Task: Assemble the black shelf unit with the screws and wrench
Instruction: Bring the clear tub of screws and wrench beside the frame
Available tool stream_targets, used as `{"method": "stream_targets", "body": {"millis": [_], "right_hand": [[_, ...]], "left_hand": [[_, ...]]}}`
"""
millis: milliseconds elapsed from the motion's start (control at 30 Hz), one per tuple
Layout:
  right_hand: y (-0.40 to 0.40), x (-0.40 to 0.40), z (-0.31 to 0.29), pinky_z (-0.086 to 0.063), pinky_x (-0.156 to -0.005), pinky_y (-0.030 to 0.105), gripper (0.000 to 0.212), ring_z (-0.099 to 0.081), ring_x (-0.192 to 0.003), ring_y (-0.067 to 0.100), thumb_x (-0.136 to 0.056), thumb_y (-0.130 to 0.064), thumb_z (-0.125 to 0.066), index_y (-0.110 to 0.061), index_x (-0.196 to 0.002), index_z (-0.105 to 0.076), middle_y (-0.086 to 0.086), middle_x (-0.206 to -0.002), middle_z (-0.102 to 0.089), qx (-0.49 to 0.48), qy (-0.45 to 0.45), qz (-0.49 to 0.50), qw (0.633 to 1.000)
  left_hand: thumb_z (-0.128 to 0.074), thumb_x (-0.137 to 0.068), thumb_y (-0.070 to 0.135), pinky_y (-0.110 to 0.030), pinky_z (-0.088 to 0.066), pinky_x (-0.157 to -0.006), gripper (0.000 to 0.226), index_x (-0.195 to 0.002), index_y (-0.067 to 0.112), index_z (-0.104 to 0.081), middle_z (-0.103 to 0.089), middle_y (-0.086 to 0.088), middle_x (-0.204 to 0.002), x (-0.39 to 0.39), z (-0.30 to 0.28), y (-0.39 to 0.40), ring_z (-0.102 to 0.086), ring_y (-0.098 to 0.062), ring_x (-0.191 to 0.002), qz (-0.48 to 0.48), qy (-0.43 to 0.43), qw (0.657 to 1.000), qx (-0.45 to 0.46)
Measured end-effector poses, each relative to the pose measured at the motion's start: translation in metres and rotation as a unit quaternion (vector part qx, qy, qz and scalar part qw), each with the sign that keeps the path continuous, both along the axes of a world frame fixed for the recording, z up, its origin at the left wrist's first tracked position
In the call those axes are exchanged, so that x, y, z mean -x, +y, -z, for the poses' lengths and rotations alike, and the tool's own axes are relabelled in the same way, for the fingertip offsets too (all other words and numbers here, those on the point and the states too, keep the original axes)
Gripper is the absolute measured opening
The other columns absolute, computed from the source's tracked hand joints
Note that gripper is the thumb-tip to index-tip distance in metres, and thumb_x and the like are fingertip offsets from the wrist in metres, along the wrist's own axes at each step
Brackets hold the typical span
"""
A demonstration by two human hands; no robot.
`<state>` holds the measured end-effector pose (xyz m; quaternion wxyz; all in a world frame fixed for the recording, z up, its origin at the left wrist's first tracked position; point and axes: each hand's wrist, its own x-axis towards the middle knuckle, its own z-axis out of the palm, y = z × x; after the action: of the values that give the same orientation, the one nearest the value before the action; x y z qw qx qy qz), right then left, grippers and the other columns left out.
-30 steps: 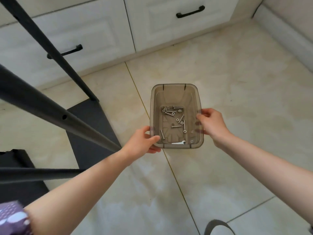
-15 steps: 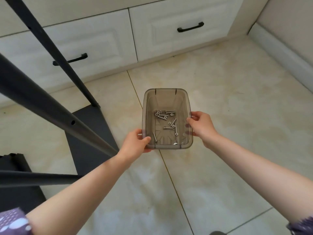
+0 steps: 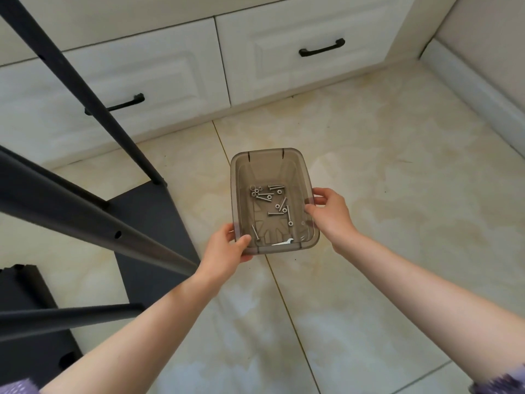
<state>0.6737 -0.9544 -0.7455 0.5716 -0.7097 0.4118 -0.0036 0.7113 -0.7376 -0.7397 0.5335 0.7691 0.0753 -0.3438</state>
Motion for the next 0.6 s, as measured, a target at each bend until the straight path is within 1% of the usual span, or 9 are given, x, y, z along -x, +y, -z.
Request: {"method": "stream_targets", "body": {"millis": [100, 167, 233, 300, 367, 433, 500, 567, 600], "right_hand": [[0.0, 0.004, -0.001, -0.053, -0.094, 0.049, 0.04, -0.063, -0.108, 0.027, -0.092, -0.008, -0.059, -0.011, -0.131, -0.053, 0.006, -0.116, -0.064, 0.012, 0.003, 0.004, 1.0], [0.0, 0.006, -0.003, -0.052, -0.096, 0.048, 0.041, -0.062, -0.11, 0.027, -0.092, -0.009, -0.059, -0.01, -0.132, -0.051, 0.008, -0.121, -0.063, 0.019, 0.006, -0.001, 1.0], [0.002, 0.008, -0.008, -0.049, -0.1, 0.04, 0.045, -0.059, -0.113, 0.025, -0.093, -0.01, -0.059, -0.008, -0.136, -0.048, 0.008, -0.128, -0.06, 0.04, 0.014, -0.017, 0.999], [0.003, 0.008, -0.018, -0.043, -0.103, 0.033, 0.047, -0.054, -0.122, 0.024, -0.094, -0.012, -0.058, -0.007, -0.139, -0.046, 0.007, -0.136, -0.055, 0.084, 0.016, -0.032, 0.996], [0.007, 0.008, -0.032, -0.038, -0.103, 0.028, 0.046, -0.049, -0.13, 0.023, -0.095, -0.012, -0.057, -0.007, -0.14, -0.046, 0.007, -0.141, -0.052, 0.127, -0.001, -0.047, 0.991], [0.015, 0.008, -0.049, -0.035, -0.097, 0.023, 0.043, -0.049, -0.13, 0.022, -0.094, -0.01, -0.056, -0.008, -0.136, -0.05, 0.007, -0.139, -0.054, 0.157, -0.028, -0.063, 0.985], [0.029, 0.01, -0.067, -0.034, -0.098, 0.021, 0.04, -0.05, -0.128, 0.021, -0.092, -0.007, -0.056, -0.008, -0.133, -0.053, 0.007, -0.136, -0.057, 0.175, -0.059, -0.096, 0.978], [0.049, 0.013, -0.085, -0.034, -0.095, 0.016, 0.039, -0.053, -0.124, 0.018, -0.092, -0.006, -0.056, -0.009, -0.132, -0.055, 0.005, -0.132, -0.059, 0.179, -0.088, -0.142, 0.97], [0.06, 0.015, -0.094, -0.035, -0.094, 0.017, 0.038, -0.054, -0.121, 0.017, -0.093, -0.006, -0.056, -0.011, -0.131, -0.056, 0.004, -0.129, -0.06, 0.174, -0.099, -0.167, 0.965]], "left_hand": [[-0.055, -0.102, 0.013, -0.026, -0.061, -0.079, 0.04, -0.141, 0.013, -0.05, -0.062, -0.006, -0.131, 0.003, -0.003, 0.0, -0.072, -0.021, -0.099, 0.007, 0.006, 1.0, 0.016], [-0.053, -0.103, 0.016, -0.023, -0.06, -0.075, 0.037, -0.14, 0.015, -0.051, -0.066, -0.003, -0.125, 0.006, -0.006, -0.001, -0.072, -0.018, -0.095, 0.006, 0.009, 1.0, 0.029], [-0.052, -0.104, 0.02, -0.021, -0.059, -0.072, 0.039, -0.143, 0.018, -0.049, -0.067, 0.002, -0.122, 0.008, -0.011, 0.002, -0.073, -0.016, -0.092, 0.009, 0.004, 1.0, 0.028], [-0.053, -0.104, 0.022, -0.02, -0.057, -0.07, 0.049, -0.15, 0.017, -0.039, -0.06, 0.003, -0.131, 0.011, -0.019, 0.009, -0.07, -0.016, -0.095, 0.009, -0.006, 1.0, 0.008], [-0.054, -0.103, 0.02, -0.017, -0.056, -0.067, 0.054, -0.152, 0.013, -0.034, -0.054, -0.003, -0.139, 0.017, -0.028, 0.019, -0.069, -0.015, -0.096, 0.016, -0.018, 1.0, -0.009], [-0.055, -0.102, 0.016, -0.019, -0.056, -0.067, 0.049, -0.148, 0.01, -0.039, -0.055, -0.006, -0.139, 0.026, -0.039, 0.031, -0.069, -0.017, -0.096, 0.032, -0.026, 0.999, -0.014], [-0.055, -0.101, 0.012, -0.026, -0.059, -0.073, 0.042, -0.142, 0.009, -0.045, -0.058, -0.007, -0.135, 0.037, -0.049, 0.045, -0.07, -0.02, -0.097, 0.035, -0.03, 0.999, -0.013], [-0.056, -0.1, 0.014, -0.027, -0.06, -0.076, 0.036, -0.135, 0.013, -0.049, -0.062, -0.003, -0.128, 0.047, -0.06, 0.061, -0.071, -0.018, -0.096, 0.043, -0.033, 0.998, -0.019], [-0.057, -0.1, 0.015, -0.026, -0.06, -0.075, 0.033, -0.133, 0.015, -0.051, -0.064, 0.0, -0.124, 0.052, -0.065, 0.07, -0.071, -0.015, -0.095, 0.046, -0.033, 0.998, -0.025]]}}
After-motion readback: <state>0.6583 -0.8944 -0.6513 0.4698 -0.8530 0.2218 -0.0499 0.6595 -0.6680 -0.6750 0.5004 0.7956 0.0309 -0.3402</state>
